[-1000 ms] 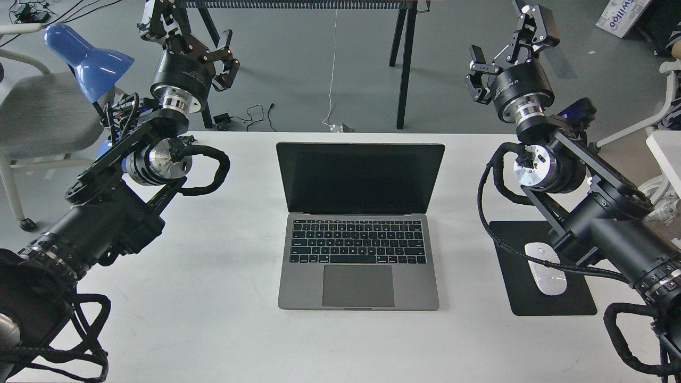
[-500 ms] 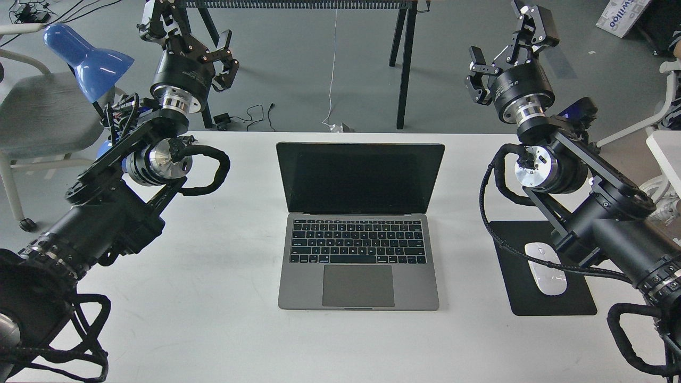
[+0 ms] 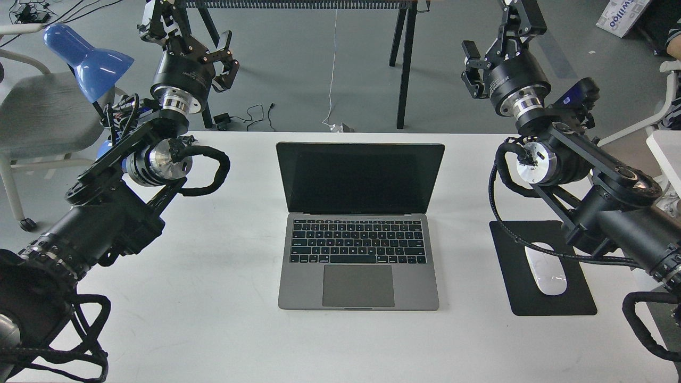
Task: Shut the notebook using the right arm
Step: 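Move the right gripper forward to the top edge of the laptop screen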
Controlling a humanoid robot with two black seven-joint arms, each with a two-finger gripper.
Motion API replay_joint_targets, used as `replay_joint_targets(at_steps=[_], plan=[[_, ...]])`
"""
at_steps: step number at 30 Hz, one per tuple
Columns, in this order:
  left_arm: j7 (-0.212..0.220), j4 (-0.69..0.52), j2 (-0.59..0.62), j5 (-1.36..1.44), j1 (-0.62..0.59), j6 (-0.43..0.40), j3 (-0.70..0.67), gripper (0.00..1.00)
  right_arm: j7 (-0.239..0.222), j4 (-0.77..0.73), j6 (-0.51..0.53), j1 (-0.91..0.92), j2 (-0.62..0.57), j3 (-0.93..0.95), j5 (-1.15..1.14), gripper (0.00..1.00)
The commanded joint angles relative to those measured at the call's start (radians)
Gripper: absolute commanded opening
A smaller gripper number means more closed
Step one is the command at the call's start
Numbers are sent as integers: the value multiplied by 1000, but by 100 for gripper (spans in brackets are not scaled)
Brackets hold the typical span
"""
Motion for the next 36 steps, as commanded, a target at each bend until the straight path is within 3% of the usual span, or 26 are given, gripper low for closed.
replay_joint_targets(at_steps=[1, 14, 21, 36], plan=[[0, 0, 0, 0, -2, 1, 0, 100, -5, -13, -2, 131, -40, -227, -5, 100], [0, 0, 0, 0, -2, 1, 0, 100, -18, -33, 1, 164, -18, -433, 26, 100], [0, 0, 0, 0, -2, 1, 0, 100, -16, -109, 24, 98, 88, -430, 29, 100], [0, 0, 0, 0, -2, 1, -2, 100, -19, -65, 47, 89, 112, -442, 33, 100]])
